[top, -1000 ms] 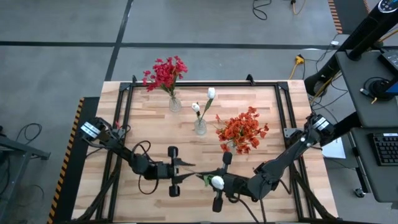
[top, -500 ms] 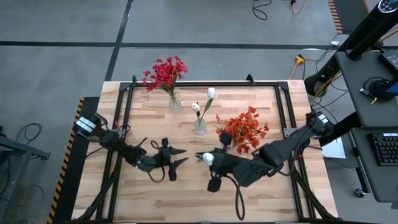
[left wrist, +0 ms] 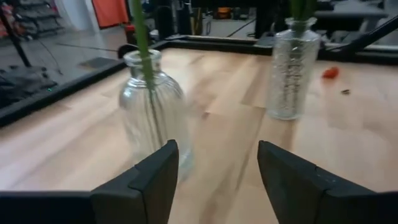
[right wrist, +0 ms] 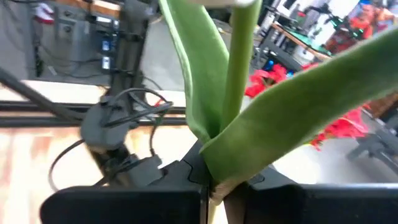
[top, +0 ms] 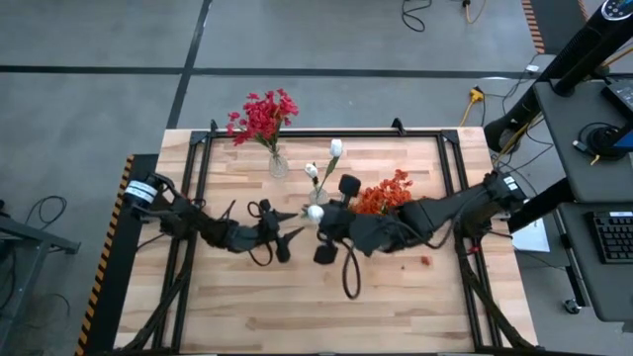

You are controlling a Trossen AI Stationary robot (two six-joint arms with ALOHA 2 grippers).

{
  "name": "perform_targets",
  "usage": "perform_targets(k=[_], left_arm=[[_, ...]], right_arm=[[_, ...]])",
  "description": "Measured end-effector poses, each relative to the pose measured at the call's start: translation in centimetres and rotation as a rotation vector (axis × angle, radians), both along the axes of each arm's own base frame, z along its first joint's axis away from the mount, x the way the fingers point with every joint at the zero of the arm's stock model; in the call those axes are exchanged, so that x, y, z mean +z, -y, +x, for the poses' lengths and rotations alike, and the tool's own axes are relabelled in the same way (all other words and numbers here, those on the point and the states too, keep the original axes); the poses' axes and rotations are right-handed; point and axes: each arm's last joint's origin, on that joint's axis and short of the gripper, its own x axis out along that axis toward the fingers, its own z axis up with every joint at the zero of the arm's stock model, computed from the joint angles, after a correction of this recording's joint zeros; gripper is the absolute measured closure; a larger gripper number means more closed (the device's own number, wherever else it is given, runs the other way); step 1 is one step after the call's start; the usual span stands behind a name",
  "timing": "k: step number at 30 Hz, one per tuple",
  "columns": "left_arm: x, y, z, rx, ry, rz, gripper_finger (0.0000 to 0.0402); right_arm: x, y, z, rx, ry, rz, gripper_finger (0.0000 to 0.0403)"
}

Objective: Sort flowers into vase by color
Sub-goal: Put the top center white tulip flower into the center transparent glass vase

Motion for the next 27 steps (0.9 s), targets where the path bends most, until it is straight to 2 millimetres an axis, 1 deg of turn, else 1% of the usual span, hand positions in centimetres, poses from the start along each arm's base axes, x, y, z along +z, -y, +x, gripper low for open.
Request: perform_targets(k=[4,7,13,17,27], left_arm=[[0.0,-0.6,0.1,0.009,-0.029,0.063,0.0194],[0.0,-1.1,0.3,0.023,-0.044,0.094,0.0194],[0.0,-2.5,0.5,0.072,-0.053,0.108,0.0193],[-0.1,-2.5,0.4,0.069,-0.061,0.115,0.0193],[0.1,-2.6,0.6,0.078,-0.05,0.113,0.0193]], right_arm=[[0.0,2.0,0.6,-0.061,0.02,0.04,0.039],[0.0,3.5,1.0,-0.072,0.033,0.084,0.039],[-0.1,6.1,1.6,-0.1,0.035,0.127,0.039],[-0.4,6.6,1.6,-0.116,0.01,0.127,0.039],[-0.6,6.7,1.5,-0.102,-0.015,0.128,0.039]])
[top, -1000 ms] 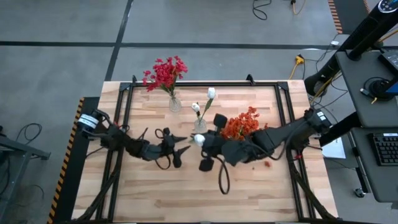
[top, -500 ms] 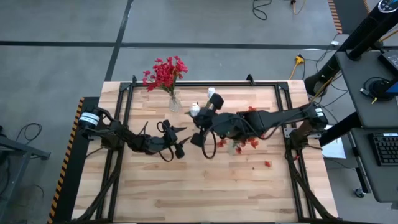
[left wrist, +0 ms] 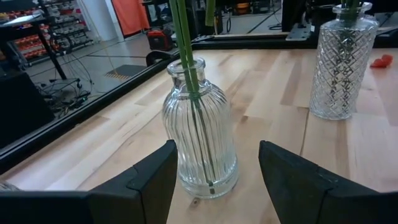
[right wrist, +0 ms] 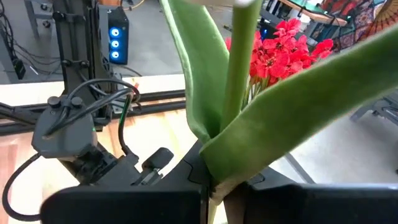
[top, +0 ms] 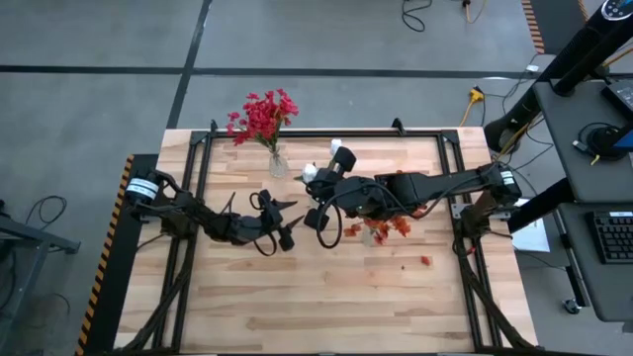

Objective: Sort flowers into vase by color
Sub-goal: Put the top center white tulip flower into the center transparent glass vase

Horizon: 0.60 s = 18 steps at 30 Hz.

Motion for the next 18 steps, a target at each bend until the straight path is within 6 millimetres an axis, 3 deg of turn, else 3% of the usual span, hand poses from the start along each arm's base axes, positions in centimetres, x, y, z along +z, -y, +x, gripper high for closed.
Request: perform_targets(k=[18], left_arm=[[-0.1,0.0,0.0,0.0,-0.015,0.003,0.0193]], right_arm=[[-1.0,1.3,0.6,-0.022,-0.055,-0.041,0.039]])
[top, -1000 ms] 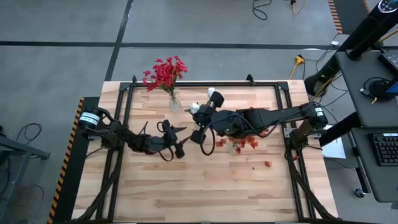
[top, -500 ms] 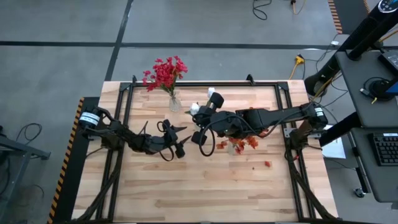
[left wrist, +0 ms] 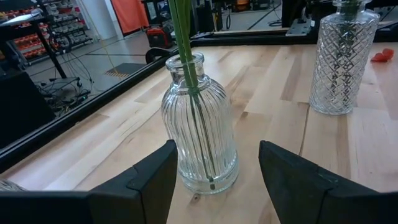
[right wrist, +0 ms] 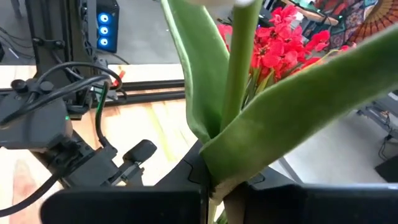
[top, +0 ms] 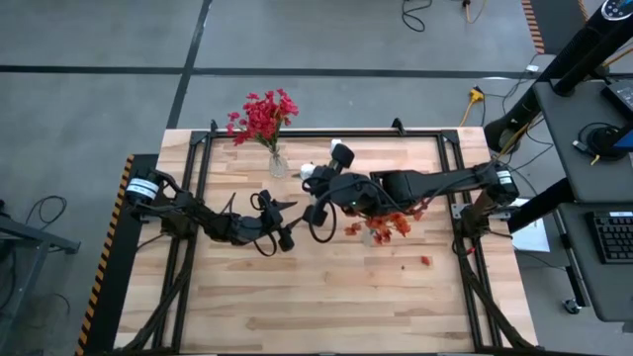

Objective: Sort flowers into vase by color
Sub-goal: Put the top center white tulip flower into the center transparent glass vase

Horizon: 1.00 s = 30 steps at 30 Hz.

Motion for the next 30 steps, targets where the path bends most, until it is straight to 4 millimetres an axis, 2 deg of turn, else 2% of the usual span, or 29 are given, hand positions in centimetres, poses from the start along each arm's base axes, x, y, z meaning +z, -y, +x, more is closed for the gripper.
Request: perform_targets(k=[14,30], left_arm=[[0.0,0.0,0.0,-0.001,0.0,0.0,0.0193],[0.0,0.1,0.1,-0.021,0.007,-0.019,0.0193]], right_arm=[[-0.9,0.8,0.3,-0.041,0.003,0.035,0.039],[-1.1,1.6,0.4,-0.07,0.016,0.056,0.039]])
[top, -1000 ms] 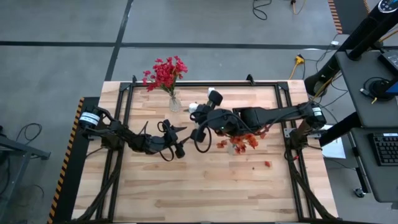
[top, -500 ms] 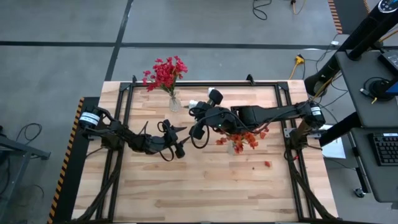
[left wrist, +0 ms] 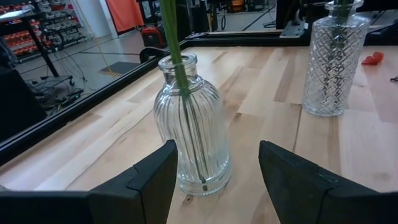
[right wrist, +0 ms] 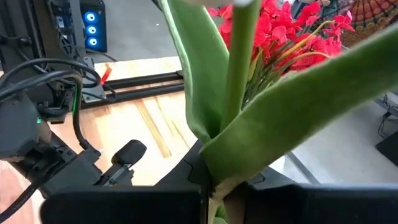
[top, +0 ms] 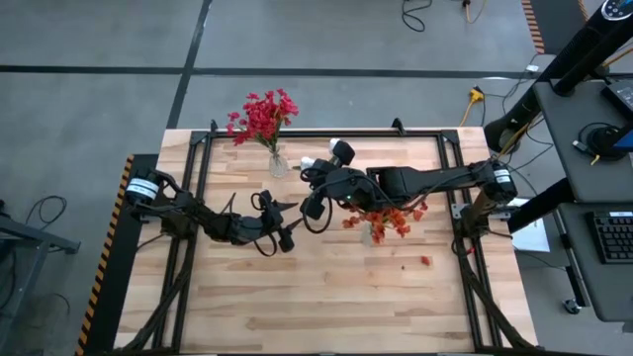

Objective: Sort flowers into vase by color
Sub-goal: Put the top center white tulip flower into the center transparent glass vase

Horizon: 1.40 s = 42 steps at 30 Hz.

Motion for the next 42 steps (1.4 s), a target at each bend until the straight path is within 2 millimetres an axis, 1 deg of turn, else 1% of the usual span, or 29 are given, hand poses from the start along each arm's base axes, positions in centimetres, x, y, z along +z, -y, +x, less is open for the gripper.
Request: perform_targets(k=[4,12,22,25,30,34,38,42], left_arm=[[0.12,0.06,0.14,-0.002,0.006,-0.002,0.0193],[0.04,0.55,0.05,-0.017,0.009,-0.022,0.0193],[0.03,0.59,0.04,-0.019,0.008,-0.023,0.0193],[0.03,0.59,0.04,-0.019,0.008,-0.023,0.0193],[0.03,0.71,0.02,-0.022,0.012,-0.03,0.0193],[0.03,0.89,-0.01,-0.028,0.013,-0.032,0.0193],[0.03,0.92,-0.02,-0.03,0.013,-0.032,0.0193],[0.04,0.92,-0.02,-0.03,0.013,-0.032,0.0193]], right_arm=[[-0.03,0.29,0.02,-0.006,-0.002,0.0,0.039],[-0.08,0.29,0.0,-0.007,-0.005,0.002,0.039],[-0.21,0.29,-0.03,-0.006,-0.014,0.002,0.0385],[-0.21,0.29,-0.03,-0.006,-0.015,0.002,0.0364],[-0.32,0.22,-0.1,-0.015,-0.013,0.023,0.0308],[-0.56,0.13,-0.26,-0.022,-0.033,0.037,0.027],[-0.34,0.15,-0.49,-0.025,-0.028,0.044,0.0245],[0.09,0.18,-0.78,-0.025,-0.014,0.046,0.0235]])
